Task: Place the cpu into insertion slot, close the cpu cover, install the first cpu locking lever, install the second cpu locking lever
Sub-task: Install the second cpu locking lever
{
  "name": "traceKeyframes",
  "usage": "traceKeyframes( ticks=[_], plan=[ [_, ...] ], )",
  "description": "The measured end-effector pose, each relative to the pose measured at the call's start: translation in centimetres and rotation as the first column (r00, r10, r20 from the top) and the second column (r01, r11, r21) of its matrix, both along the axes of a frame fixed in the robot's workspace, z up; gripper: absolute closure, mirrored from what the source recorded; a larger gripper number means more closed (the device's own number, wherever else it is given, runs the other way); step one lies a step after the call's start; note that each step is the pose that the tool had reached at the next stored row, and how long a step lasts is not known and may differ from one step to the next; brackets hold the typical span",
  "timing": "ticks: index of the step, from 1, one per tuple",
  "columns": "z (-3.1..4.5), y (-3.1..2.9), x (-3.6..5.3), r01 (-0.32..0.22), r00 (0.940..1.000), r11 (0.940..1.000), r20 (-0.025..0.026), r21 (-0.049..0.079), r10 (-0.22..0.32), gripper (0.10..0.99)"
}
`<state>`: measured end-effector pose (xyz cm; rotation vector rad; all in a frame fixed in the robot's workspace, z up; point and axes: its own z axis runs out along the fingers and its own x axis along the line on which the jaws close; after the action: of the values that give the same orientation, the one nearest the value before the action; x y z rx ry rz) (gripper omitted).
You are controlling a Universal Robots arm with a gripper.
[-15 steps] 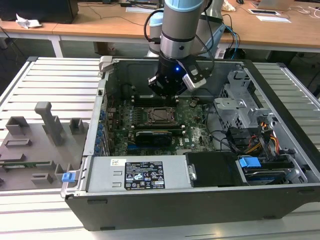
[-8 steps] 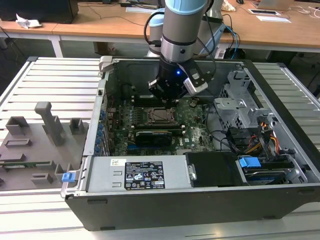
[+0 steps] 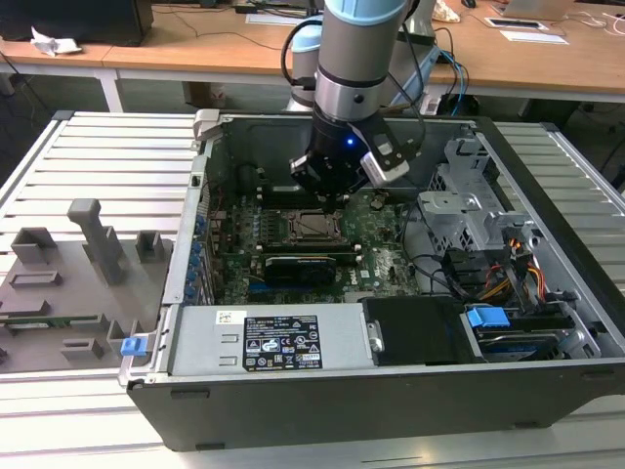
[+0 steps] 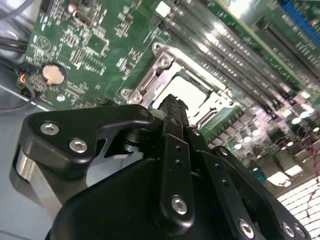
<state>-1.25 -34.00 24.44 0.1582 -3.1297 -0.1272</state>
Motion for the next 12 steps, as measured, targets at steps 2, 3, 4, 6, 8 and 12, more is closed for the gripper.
traceKeyframes(
  ticks=[2, 3, 4, 6, 8, 12],
  plan=[
    [0.00, -0.69, 0.00, 0.000, 1.0000, 1.0000, 0.0000, 0.000, 0.000, 0.980],
    [-0.01, -1.05, 0.00, 0.000, 1.0000, 1.0000, 0.0000, 0.000, 0.000, 0.980],
    [-0.01, -1.70, 0.00, 0.000, 1.0000, 1.0000, -0.0003, 0.000, 0.000, 0.980],
    [-0.09, -2.36, 0.00, 0.000, 1.0000, 1.0000, -0.0008, 0.001, 0.000, 0.980],
    [-0.22, -2.61, 0.00, 0.000, 1.0000, 1.0000, -0.0016, 0.003, 0.000, 0.980],
    [-0.40, -2.69, -0.05, 0.000, 1.0000, 0.9998, -0.0017, 0.020, 0.000, 0.980]
  ],
)
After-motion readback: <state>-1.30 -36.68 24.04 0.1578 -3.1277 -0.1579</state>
